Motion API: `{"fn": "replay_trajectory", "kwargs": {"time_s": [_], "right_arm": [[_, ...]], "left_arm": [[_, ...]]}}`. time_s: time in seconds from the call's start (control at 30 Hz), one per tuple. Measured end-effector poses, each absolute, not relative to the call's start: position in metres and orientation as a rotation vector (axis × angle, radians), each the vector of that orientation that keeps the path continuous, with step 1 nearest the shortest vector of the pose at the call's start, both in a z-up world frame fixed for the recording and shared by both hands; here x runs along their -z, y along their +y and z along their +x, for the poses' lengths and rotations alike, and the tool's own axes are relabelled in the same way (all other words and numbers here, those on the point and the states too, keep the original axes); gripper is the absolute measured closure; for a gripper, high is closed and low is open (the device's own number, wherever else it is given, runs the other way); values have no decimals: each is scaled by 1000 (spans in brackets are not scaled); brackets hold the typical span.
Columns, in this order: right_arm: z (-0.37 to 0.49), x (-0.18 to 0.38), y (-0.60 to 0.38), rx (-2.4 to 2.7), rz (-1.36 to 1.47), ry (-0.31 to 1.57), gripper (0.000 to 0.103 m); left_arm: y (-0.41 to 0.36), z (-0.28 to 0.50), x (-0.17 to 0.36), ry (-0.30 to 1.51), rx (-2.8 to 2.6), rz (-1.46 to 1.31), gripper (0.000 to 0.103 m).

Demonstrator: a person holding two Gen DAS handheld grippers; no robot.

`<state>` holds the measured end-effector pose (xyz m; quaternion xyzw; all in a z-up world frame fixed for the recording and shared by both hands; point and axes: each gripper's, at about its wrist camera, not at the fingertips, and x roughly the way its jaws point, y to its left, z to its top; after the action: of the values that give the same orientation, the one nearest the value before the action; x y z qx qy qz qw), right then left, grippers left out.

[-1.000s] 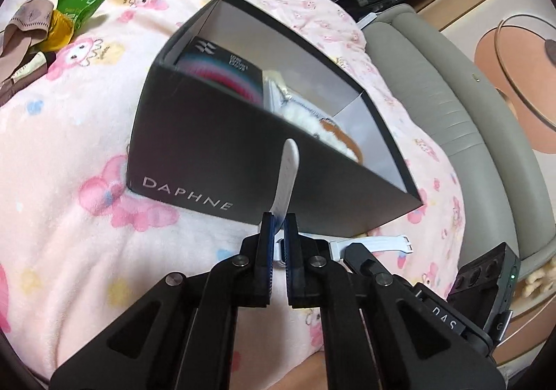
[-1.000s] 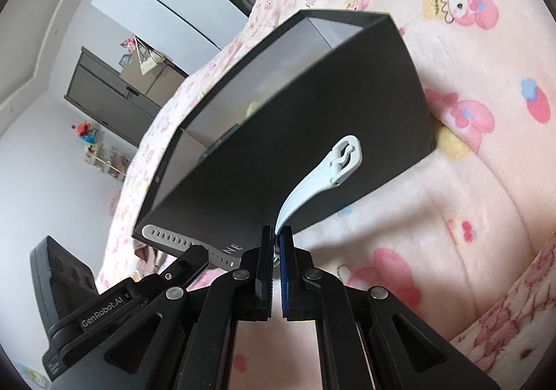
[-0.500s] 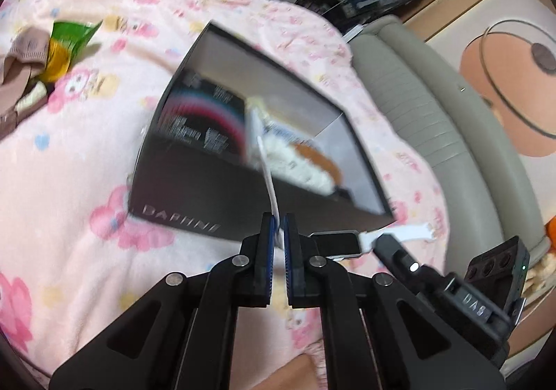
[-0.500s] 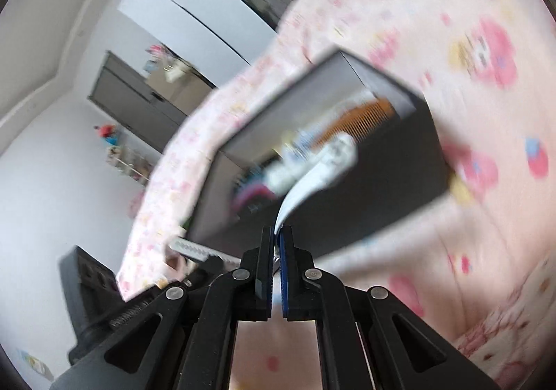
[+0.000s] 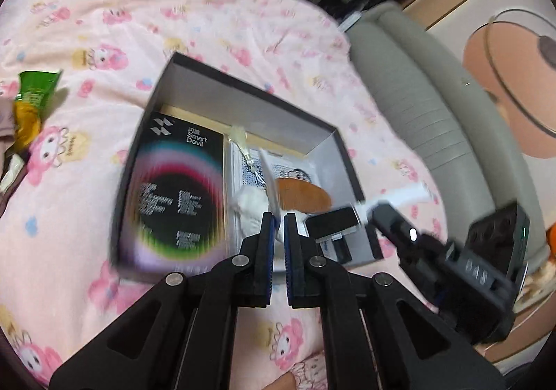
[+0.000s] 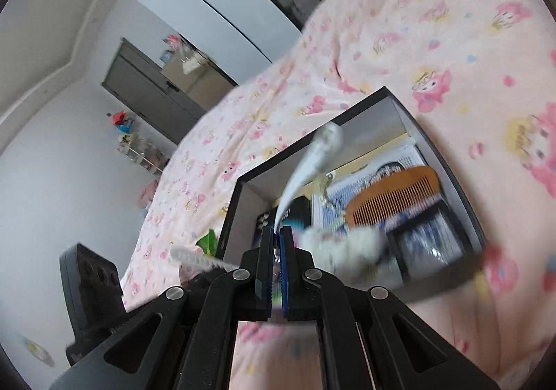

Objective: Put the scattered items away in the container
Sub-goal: 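Carry the white watch over the black box with both tools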

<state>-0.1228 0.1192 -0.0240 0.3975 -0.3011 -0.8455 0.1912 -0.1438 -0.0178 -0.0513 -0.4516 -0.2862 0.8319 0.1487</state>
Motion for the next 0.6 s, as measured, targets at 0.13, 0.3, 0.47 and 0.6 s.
{"fn": "replay_trajectory", "kwargs": {"time_s": [0.13, 0.3, 0.47, 0.6], "right_arm": [[-181, 38, 122, 2347, 1259, -844, 101], [-232, 61, 127, 2335, 1447, -825, 100], [-253, 80, 132, 2291, 1641, -692, 93], [-244, 73, 140, 2334, 1626, -638, 78]], "left_arm": [[-21, -191, 55, -836, -2385, -1349, 100], [-27, -241, 68, -861, -2375, -1443, 100], [-32, -256, 87, -888, -2322, -1537, 99], [-31, -255, 100, -889, -2244, -1598, 97]]}}
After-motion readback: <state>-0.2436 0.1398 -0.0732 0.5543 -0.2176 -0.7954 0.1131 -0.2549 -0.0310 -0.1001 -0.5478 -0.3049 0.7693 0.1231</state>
